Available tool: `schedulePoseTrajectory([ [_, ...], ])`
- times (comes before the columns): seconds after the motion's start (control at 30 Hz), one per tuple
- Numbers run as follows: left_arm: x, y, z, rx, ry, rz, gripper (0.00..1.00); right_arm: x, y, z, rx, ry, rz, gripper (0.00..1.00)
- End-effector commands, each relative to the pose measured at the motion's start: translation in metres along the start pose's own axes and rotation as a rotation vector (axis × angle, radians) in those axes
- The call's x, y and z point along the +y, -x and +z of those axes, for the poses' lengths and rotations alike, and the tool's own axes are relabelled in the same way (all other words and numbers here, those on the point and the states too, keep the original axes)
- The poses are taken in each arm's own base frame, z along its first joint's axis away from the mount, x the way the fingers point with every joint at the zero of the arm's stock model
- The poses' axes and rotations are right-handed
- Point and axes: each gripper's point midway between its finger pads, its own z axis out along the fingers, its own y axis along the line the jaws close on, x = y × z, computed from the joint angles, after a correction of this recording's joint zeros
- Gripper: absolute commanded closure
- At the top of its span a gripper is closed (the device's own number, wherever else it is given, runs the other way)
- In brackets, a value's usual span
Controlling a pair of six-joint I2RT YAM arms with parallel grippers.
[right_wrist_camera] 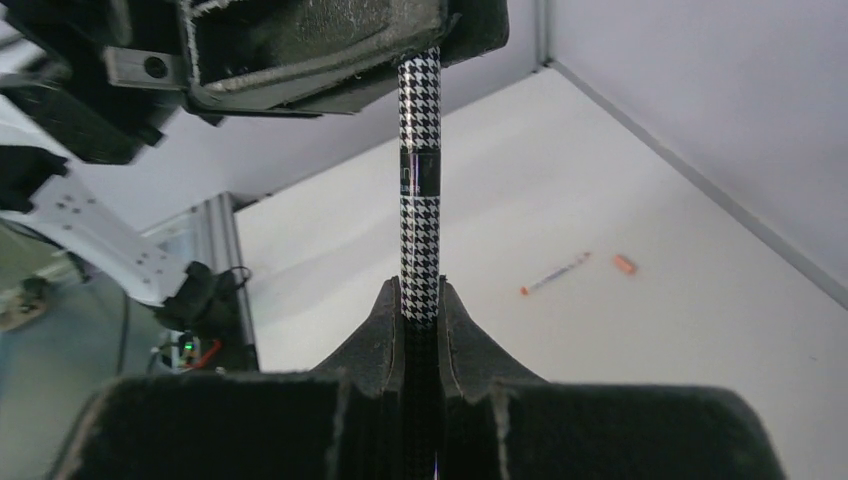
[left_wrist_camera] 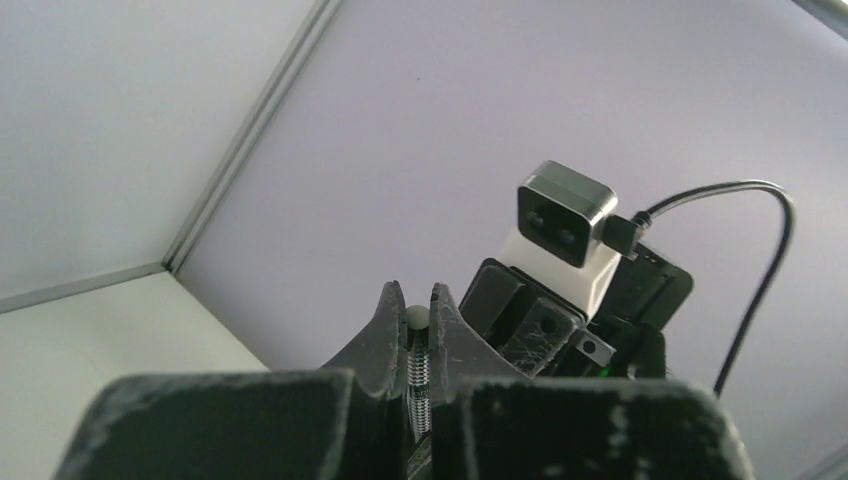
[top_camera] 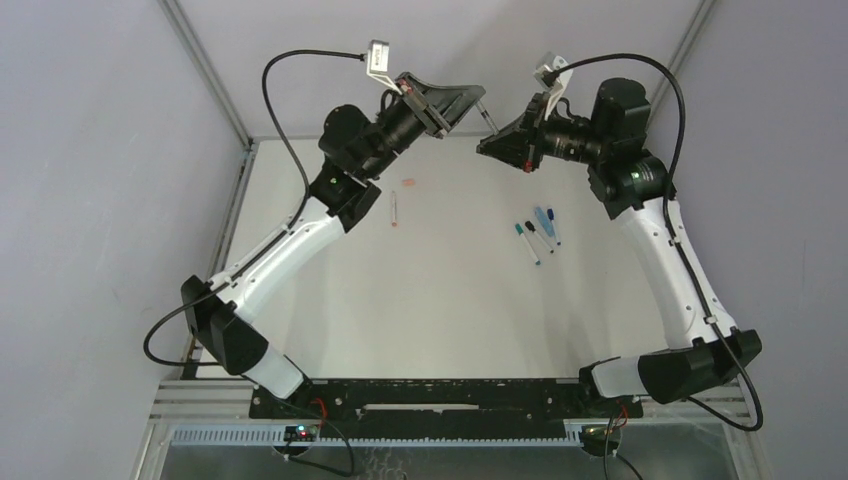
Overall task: Insert the pens into the pen caps
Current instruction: Press the pen cap onto the pen.
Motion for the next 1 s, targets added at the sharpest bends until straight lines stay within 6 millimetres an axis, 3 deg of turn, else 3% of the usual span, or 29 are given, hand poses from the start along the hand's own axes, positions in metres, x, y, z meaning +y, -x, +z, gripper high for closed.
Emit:
schedulePoseTrajectory([
  [0.0, 0.012, -0.179, -0.045, 0.63, 0.052, -0.158, 1.0, -0.018, 0.023, 0.021, -0.048, -0.09, -0.143, 1.0],
  [0.13, -0.006, -0.174, -0.047, 0.631, -0.067, -0.145, 1.0, 0.009, 0.044, 0.007, -0.152, 0.157, -0.009, 1.0],
  [0.2, -0.009, -0.169, -0.049, 0.599, -0.098, -0.155, 1.0, 0.016, 0.041, 0.002, -0.153, 0.21, 0.008, 1.0],
  [0.4, -0.02, -0.125, -0.044, 0.412, -0.165, -0.215, 0.99, 0.018, -0.007, 0.004, -0.056, 0.166, 0.03, 1.0],
  [0.53, -0.024, -0.113, -0.043, 0.365, -0.158, -0.201, 0.94, 0.022, -0.034, 0.002, 0.0, 0.174, 0.078, 1.0],
  [0.97, -0.022, -0.1, -0.05, 0.301, -0.123, -0.194, 0.59, 0.028, -0.066, -0.002, 0.055, 0.198, 0.133, 1.0],
])
